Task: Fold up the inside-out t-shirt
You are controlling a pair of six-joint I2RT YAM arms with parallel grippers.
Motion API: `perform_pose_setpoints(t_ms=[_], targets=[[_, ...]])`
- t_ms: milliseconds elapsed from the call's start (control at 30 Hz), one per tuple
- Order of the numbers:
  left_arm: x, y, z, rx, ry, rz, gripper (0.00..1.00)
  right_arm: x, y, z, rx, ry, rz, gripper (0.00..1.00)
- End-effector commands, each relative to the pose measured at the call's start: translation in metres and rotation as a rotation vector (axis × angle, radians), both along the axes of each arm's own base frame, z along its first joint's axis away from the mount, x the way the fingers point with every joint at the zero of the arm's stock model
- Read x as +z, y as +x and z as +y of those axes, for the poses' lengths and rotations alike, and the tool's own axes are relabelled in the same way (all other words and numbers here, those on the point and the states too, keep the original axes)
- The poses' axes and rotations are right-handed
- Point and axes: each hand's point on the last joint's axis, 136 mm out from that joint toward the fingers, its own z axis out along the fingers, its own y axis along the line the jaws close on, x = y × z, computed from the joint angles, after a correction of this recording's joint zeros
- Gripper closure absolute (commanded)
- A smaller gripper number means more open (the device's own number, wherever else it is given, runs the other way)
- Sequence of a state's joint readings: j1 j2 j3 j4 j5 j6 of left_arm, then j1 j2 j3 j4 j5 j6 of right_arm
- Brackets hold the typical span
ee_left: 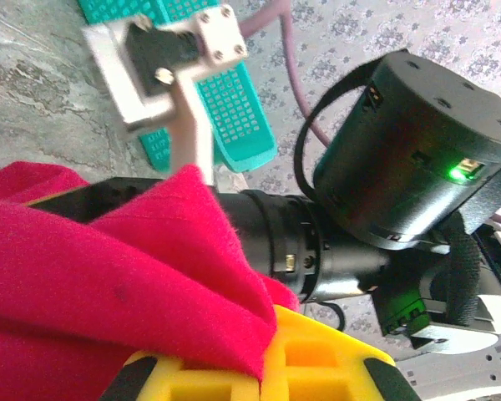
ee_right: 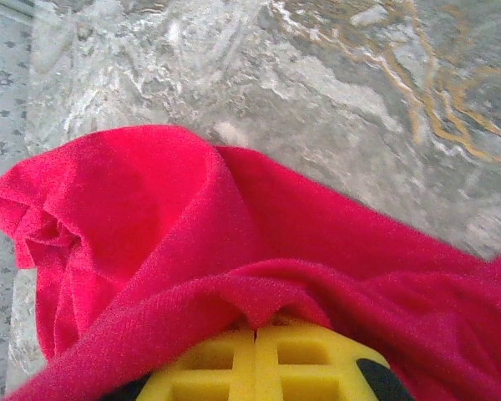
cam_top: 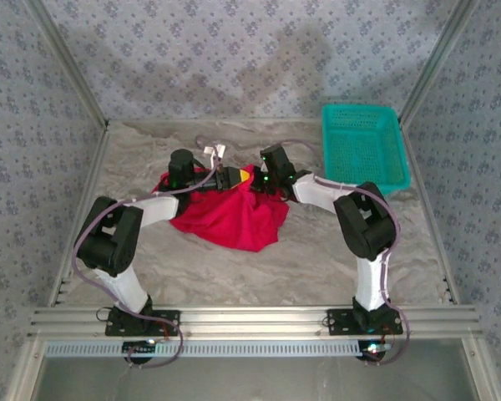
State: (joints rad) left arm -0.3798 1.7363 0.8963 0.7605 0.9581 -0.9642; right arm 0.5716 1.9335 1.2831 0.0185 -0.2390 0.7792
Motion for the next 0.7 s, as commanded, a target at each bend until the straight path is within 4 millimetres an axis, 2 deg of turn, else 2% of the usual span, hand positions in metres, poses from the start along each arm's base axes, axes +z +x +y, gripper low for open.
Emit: perform_pose_setpoints(t_ms=[0, 100, 133, 267, 467, 533, 567, 600, 667], targets=[[0.015, 0.005, 0.013, 0.006, -0.03, -0.058, 1.0, 0.054, -0.014, -0.025, -0.007, -0.037, -0.064, 1.0], [0.012, 0.015, 0.02, 0.027, -0.025, -0.059, 1.0, 0.085, -0.035, -0.045, 0.015, 0.005, -0.091, 1.0], [0.01, 0.017, 0.021, 0.029, -0.024, -0.054, 1.0, 0.083, -0.047, -0.053, 0.023, 0.017, -0.078, 1.0], [0.005, 0.026, 0.021, 0.033, -0.043, -0.039, 1.0, 0.116, -0.067, -0.066, 0.05, 0.14, -0.102, 1.0], [0.002, 0.03, 0.019, 0.035, -0.071, -0.021, 1.0, 0.141, -0.072, -0.077, 0.069, 0.296, -0.095, 1.0], [-0.001, 0.031, 0.018, 0.036, -0.074, -0.013, 1.0, 0.141, -0.069, -0.082, 0.056, 0.316, -0.091, 1.0], [-0.001, 0.031, 0.017, 0.035, -0.081, -0.01, 1.0, 0.134, -0.065, -0.088, 0.032, 0.281, -0.086, 1.0], [0.001, 0.03, 0.015, 0.034, -0.09, -0.011, 1.0, 0.124, -0.062, -0.094, 0.009, 0.238, -0.073, 1.0], [0.003, 0.03, 0.011, 0.029, -0.106, -0.012, 1.0, 0.094, -0.047, -0.105, -0.041, 0.169, -0.008, 1.0]])
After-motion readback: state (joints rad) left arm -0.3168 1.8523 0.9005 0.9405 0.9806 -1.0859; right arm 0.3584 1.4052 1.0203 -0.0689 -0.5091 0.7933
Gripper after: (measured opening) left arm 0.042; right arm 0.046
